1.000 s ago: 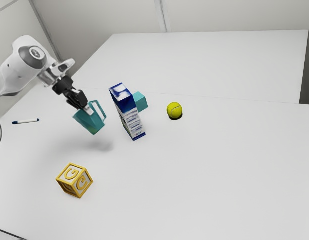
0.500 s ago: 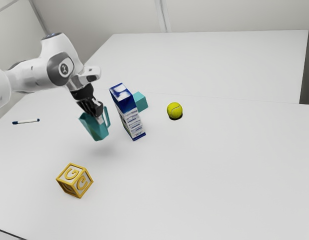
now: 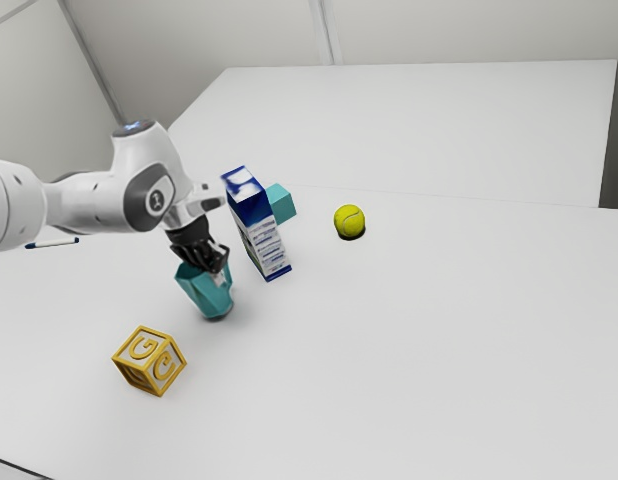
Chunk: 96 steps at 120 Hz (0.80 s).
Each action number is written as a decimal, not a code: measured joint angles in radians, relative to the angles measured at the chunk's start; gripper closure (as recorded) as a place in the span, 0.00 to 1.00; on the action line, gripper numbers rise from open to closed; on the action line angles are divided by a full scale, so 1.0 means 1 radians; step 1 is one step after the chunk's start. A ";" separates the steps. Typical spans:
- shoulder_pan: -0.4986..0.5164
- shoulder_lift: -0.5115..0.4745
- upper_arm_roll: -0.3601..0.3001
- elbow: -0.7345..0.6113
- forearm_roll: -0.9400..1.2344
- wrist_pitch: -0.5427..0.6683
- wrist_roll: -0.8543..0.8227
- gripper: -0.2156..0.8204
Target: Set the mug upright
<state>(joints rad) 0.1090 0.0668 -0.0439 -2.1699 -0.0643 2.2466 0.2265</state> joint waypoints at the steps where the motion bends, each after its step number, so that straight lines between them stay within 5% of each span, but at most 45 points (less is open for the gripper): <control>1: 0.000 0.000 -0.001 -0.002 0.000 0.002 -0.002 0.96; 24: -0.003 0.000 -0.014 -0.027 0.000 0.032 -0.046 0.90; 48: 0.001 -0.008 -0.016 -0.031 -0.007 0.044 -0.070 0.51; 71: 0.008 -0.060 -0.026 -0.016 -0.009 0.017 -0.086 0.33; 96: 0.016 -0.079 -0.041 0.228 -0.011 -0.179 -0.098 0.25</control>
<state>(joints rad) 0.1252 -0.0125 -0.0853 -1.9422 -0.0749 2.0675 0.1283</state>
